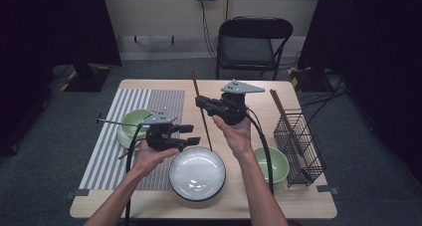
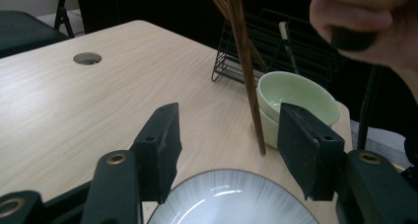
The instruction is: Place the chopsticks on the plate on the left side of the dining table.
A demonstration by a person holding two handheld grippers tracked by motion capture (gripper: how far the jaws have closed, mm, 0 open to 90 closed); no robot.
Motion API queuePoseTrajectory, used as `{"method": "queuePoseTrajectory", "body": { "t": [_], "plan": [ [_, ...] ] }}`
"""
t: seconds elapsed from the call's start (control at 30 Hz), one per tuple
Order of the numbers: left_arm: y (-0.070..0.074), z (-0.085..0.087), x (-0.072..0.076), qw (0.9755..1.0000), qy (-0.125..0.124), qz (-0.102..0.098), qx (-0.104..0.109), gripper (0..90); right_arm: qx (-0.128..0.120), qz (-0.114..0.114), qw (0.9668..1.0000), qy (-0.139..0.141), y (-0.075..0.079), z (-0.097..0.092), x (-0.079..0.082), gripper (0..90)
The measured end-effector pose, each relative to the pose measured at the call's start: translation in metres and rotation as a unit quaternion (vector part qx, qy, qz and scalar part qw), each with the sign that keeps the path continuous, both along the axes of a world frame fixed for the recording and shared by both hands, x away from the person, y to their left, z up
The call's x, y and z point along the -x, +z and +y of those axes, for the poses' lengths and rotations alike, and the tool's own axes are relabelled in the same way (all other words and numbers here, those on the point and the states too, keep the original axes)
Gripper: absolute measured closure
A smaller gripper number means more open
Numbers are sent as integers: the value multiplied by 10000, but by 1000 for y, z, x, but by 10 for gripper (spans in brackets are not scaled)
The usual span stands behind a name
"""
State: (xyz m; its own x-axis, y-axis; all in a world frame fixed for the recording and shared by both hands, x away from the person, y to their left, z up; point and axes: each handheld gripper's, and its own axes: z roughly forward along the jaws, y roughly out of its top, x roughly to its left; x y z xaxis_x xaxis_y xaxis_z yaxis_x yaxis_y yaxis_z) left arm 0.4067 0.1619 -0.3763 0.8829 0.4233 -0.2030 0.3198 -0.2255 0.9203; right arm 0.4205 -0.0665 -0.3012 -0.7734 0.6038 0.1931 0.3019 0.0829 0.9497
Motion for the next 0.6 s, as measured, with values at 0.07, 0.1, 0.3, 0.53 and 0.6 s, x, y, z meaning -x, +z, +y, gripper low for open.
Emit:
{"method": "queuePoseTrajectory", "body": {
  "t": [0.07,0.1,0.3,0.53,0.6],
  "plan": [
    [0,-1,-3,9999,-1,-22,157,438,-10,-17,10000,28,0,3,1,848],
    [-1,-2,-4,9997,3,-30,258,440,-11,-26,10000,28,0,4,2,847],
    [-3,-9,-12,9997,25,-54,243,516,7,5,10000,64,-1,5,0,848],
    [-3,2,-19,9994,162,-106,278,615,-67,-30,9999,137,3,3,4,849],
    [-2,5,-20,9993,143,-114,321,650,-111,-8,9998,170,2,2,4,850]
  ]
}}
